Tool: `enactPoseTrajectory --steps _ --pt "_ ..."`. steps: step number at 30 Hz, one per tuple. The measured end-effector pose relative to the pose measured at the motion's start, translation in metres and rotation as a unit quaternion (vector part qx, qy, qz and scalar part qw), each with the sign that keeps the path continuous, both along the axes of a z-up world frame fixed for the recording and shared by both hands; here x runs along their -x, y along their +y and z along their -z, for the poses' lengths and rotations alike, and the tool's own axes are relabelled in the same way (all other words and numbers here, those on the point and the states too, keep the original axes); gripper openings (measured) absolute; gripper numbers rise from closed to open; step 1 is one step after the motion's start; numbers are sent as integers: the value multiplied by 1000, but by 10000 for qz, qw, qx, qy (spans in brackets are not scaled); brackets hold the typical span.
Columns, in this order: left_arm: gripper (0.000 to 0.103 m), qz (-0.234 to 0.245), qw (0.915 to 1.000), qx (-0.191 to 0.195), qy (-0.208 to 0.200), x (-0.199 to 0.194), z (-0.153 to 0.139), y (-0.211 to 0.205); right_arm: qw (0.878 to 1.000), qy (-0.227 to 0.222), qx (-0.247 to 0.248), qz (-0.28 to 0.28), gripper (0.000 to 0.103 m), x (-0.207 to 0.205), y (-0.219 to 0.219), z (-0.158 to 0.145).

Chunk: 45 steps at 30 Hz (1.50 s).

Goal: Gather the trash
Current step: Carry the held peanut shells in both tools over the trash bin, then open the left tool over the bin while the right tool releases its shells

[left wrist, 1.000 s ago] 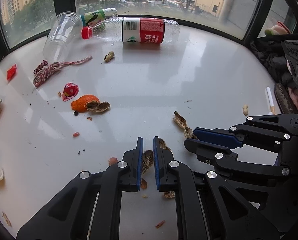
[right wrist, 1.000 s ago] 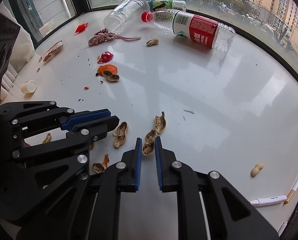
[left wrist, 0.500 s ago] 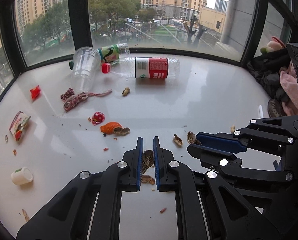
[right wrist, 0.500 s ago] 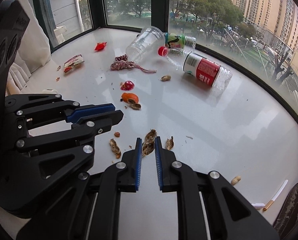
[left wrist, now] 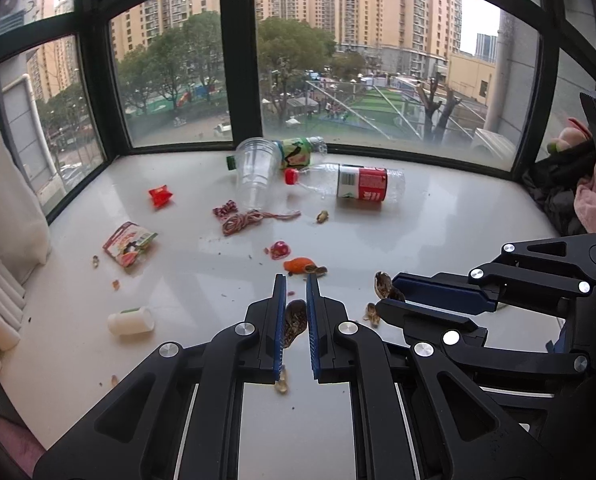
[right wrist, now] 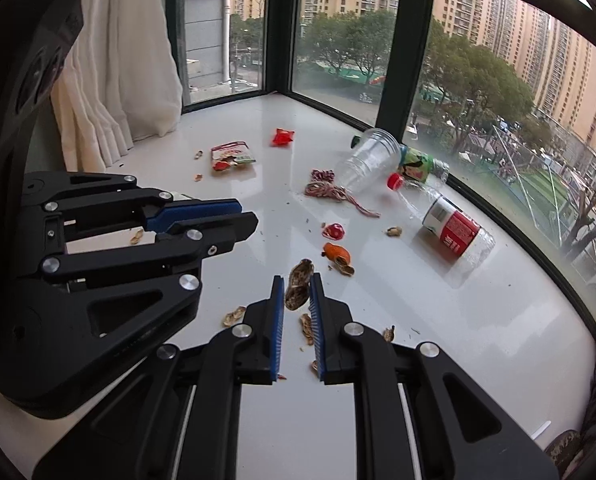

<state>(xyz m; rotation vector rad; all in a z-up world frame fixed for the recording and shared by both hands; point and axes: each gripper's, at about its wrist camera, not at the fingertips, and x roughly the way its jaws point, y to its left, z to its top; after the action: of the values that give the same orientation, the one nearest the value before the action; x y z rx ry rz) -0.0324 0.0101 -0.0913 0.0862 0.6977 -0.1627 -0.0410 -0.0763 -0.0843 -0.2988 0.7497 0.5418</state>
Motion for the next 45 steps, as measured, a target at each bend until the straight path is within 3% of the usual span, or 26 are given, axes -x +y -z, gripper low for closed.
enactPoseTrajectory --steps 10,18,26,34,38,40,45 --pt "9 -1202 9926 -53 -135 73 -17 55 9921 -253 -92 -1222 14 51 58 -19" --pt "9 -2217 9747 -115 -248 150 -30 99 9730 -439 -183 -2260 14 103 109 -34" --pt "9 -3351 9410 -252 -391 228 -43 148 9385 -562 -329 -3390 14 159 167 -45" --pt "9 -4481 8917 -437 -472 306 -54 194 8882 -649 -491 -4522 14 216 230 -50" --pt "9 -4893 8695 -474 -472 332 -56 210 8687 -663 -534 -4879 14 236 249 -51" --pt "9 -5033 8614 -485 -480 340 -57 217 8610 -680 -546 -5010 14 242 257 -51" --pt "9 -5212 8502 -545 -491 344 -55 227 8508 -670 -525 -5186 14 249 273 -49"
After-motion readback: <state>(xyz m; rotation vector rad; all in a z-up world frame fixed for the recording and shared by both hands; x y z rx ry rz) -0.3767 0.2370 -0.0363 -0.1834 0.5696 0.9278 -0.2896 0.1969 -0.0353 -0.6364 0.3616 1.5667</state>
